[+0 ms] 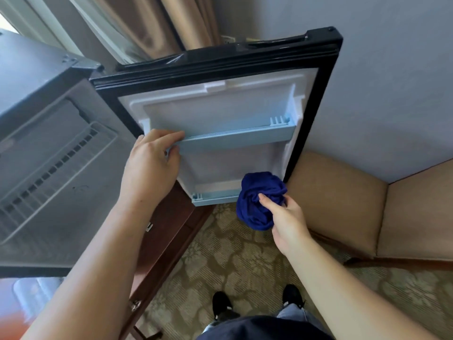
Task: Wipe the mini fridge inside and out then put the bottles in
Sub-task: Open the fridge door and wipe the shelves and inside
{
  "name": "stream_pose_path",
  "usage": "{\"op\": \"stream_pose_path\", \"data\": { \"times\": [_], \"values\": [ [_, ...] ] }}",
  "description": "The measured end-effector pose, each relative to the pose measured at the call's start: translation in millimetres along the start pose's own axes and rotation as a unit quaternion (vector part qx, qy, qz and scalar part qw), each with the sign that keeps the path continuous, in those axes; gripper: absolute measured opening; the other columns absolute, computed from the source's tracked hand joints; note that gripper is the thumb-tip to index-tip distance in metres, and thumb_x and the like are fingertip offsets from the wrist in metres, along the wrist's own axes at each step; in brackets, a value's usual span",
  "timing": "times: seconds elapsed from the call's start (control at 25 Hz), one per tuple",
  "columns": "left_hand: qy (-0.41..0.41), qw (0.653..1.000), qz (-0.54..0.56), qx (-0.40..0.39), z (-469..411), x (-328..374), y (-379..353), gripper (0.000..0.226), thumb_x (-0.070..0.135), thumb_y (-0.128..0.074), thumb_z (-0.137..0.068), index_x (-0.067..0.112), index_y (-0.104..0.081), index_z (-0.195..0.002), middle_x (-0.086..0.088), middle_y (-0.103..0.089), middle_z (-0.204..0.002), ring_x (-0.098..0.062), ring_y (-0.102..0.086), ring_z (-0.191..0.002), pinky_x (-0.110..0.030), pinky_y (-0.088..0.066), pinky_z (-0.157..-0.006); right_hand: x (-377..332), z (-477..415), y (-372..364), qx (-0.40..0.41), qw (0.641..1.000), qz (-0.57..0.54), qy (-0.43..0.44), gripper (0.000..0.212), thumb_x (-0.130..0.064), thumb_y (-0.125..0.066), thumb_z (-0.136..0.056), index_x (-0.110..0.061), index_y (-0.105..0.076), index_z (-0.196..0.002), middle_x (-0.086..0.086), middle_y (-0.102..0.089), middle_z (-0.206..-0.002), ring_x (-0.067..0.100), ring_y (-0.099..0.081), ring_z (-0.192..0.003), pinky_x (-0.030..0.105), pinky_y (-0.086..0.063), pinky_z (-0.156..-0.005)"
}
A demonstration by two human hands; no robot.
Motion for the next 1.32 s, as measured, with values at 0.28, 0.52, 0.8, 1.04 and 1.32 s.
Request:
{"op": "stream_pose_path", "data": {
  "times": [0.28,0.52,0.8,1.04,1.32],
  "values": [
    [-0.015,1.0,0.017,-0.016,7,-21,6,0.046,0.005,-0.048,-0.097,0.024,-0.069,-0.134,0.011,-0.066,-0.134,-0.021,-0.06,-0.118,-0.04,-0.05,-0.1,-18,-38,-64,0.096,0.966,0.203,0.125,0.036,-0.031,-0.087,-0.077,-0.022,-0.07,-0.107,0.002,-0.074,-0.108,0.025,-0.07,-0.102,0.04,-0.06,-0.088],
    [-0.016,0.998,0.05,-0.02,5,-25,1,0.051,0.001,-0.045,-0.095,0.025,-0.068,-0.134,0.013,-0.064,-0.13,-0.015,-0.063,-0.118,-0.042,-0.054,-0.094,21,-81,-112,0.054,0.847,0.521,0.087,0.037,-0.04,-0.071,-0.091,-0.007,-0.063,-0.107,0.015,-0.068,-0.117,0.032,-0.064,-0.101,0.027,-0.047,-0.081],
    [-0.012,0.998,0.066,-0.023,5,-23,-5,0.056,0.0,-0.045,-0.095,0.025,-0.061,-0.143,0.016,-0.058,-0.14,-0.009,-0.059,-0.125,-0.034,-0.054,-0.096,49,-90,-161,-0.006,0.753,0.654,0.067,0.045,-0.062,-0.055,-0.091,-0.019,-0.051,-0.075,-0.001,-0.054,-0.077,0.027,-0.058,-0.093,0.044,-0.042,-0.1],
    [0.008,0.996,0.083,-0.001,8,-23,-7,0.054,0.002,-0.049,-0.094,0.025,-0.064,-0.14,0.017,-0.059,-0.138,-0.009,-0.064,-0.111,-0.037,-0.057,-0.087,59,-79,-173,-0.035,0.695,0.707,0.13,0.062,-0.066,-0.061,-0.085,-0.011,-0.058,-0.112,0.009,-0.066,-0.112,0.032,-0.06,-0.11,0.044,-0.039,-0.096],
    [0.022,0.999,0.037,-0.005,9,-21,-3,0.052,0.01,-0.051,-0.096,0.038,-0.06,-0.139,0.028,-0.055,-0.133,-0.005,-0.061,-0.098,-0.037,-0.058,-0.067,28,-87,-141,-0.042,0.657,0.74,0.136,0.052,-0.057,-0.058,-0.092,-0.012,-0.057,-0.119,0.01,-0.067,-0.114,0.031,-0.061,-0.107,0.041,-0.039,-0.092]
  ]
}}
Point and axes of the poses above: each hand's wrist, its own z-axis away from the middle knuckle, its own y-axis out of the back of the hand, x = y × z, the point moved 8 cm from there along -z, towards the middle knuckle
